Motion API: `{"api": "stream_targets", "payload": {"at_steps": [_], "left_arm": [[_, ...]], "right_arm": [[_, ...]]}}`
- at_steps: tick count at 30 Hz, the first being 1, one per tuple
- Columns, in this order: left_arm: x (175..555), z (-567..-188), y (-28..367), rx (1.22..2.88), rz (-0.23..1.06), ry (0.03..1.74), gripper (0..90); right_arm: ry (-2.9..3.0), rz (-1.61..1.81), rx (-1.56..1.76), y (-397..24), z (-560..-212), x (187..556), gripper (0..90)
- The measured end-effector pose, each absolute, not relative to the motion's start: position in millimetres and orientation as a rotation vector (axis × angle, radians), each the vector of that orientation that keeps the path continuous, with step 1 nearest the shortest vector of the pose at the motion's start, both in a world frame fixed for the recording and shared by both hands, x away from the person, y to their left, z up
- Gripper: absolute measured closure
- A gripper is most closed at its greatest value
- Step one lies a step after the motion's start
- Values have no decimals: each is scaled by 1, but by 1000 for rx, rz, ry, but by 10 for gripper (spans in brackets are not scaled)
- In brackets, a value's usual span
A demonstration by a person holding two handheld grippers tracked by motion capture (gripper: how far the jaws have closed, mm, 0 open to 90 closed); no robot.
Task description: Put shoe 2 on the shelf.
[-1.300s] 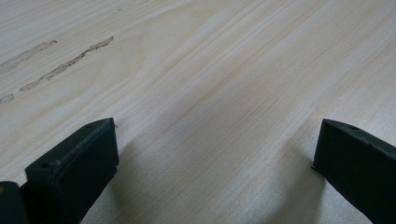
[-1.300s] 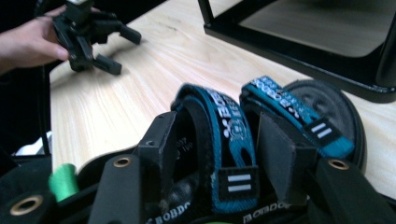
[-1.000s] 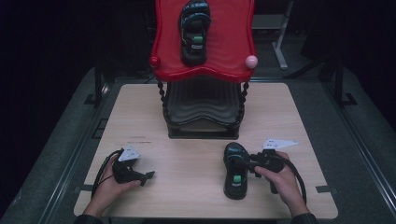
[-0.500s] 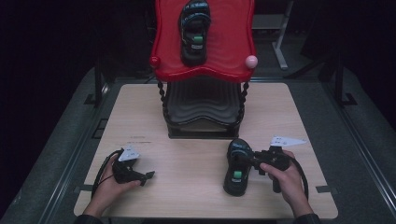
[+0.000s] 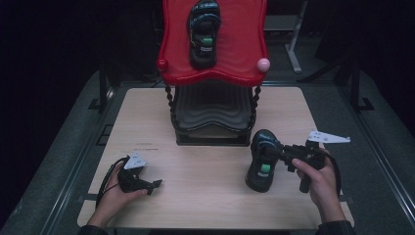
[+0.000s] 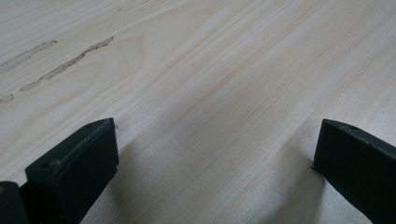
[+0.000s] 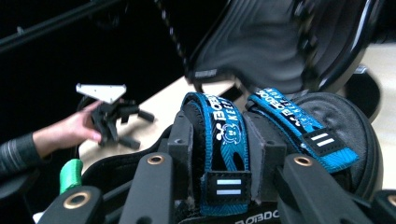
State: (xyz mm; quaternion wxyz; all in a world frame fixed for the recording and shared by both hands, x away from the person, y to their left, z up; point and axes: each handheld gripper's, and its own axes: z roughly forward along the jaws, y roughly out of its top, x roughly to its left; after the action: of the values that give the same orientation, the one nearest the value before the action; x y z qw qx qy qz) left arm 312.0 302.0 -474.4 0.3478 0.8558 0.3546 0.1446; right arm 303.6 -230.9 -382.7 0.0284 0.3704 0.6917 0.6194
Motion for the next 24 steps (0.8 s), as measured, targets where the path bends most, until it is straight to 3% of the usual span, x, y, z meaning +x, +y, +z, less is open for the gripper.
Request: {"api": "stream_targets", "payload": {"at_steps": [24], "left_arm": [[312, -474, 302, 2221, 373, 920, 0]], "right_arm": [[1884, 2033, 1010, -268, -266, 336, 664]]}}
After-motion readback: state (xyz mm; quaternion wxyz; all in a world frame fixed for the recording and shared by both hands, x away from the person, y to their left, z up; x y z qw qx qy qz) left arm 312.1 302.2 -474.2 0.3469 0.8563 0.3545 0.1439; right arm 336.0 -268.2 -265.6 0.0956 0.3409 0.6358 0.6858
